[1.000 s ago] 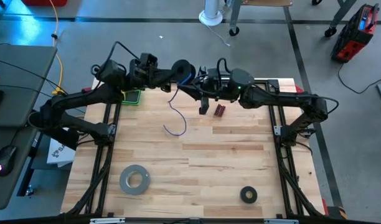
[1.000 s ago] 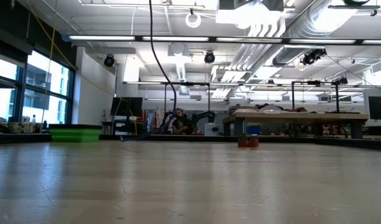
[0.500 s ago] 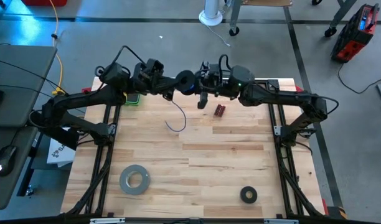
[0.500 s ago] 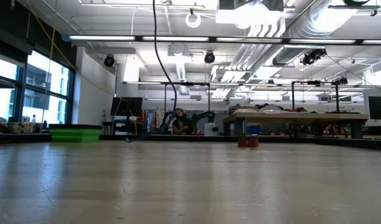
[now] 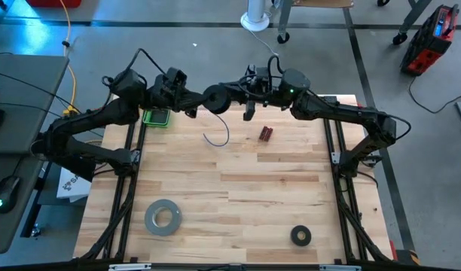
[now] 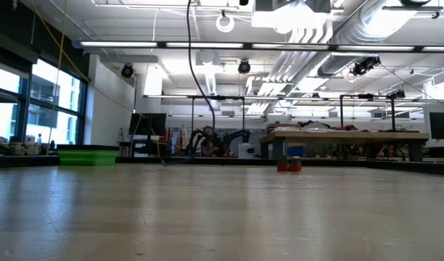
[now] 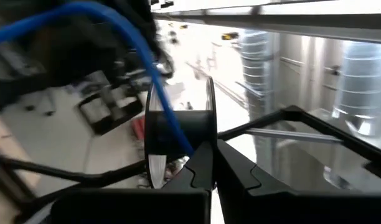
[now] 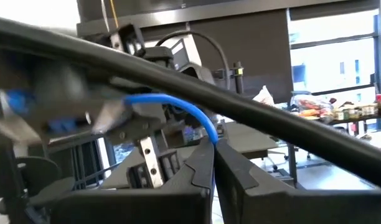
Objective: Coil cords
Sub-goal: Coil the blue wire onto the spool
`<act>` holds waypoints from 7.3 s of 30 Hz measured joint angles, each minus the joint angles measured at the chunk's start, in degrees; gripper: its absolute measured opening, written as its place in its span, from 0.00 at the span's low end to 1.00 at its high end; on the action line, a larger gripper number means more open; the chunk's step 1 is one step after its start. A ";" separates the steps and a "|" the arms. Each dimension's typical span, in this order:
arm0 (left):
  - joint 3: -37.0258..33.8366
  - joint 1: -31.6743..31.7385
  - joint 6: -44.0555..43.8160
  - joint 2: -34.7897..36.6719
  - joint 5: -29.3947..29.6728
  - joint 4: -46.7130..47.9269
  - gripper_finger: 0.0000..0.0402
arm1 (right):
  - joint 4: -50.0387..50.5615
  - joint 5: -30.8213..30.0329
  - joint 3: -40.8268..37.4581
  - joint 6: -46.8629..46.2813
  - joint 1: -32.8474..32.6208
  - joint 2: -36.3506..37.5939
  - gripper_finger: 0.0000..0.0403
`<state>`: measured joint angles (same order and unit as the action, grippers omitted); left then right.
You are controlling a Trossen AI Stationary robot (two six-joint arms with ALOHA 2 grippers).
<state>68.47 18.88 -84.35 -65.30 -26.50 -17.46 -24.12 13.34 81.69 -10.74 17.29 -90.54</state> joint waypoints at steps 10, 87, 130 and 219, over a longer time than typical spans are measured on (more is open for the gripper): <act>0.00 3.80 6.34 3.42 -1.66 10.10 0.00 | 2.79 0.71 0.00 -0.37 2.43 1.66 0.00; 0.00 11.75 34.81 2.51 -4.48 -6.79 0.00 | 15.26 -0.83 0.00 15.75 -0.85 2.82 0.46; 0.00 11.83 33.51 2.58 -3.73 -6.85 0.00 | 18.54 -7.05 0.01 19.80 -2.04 1.95 0.25; 0.00 -0.51 5.40 -7.12 6.15 -10.70 0.00 | 5.42 -9.74 0.00 7.50 -10.46 -1.83 0.00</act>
<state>68.47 18.37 -78.94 -72.42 -20.35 -28.16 -18.70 3.60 81.69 -3.24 6.83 -92.38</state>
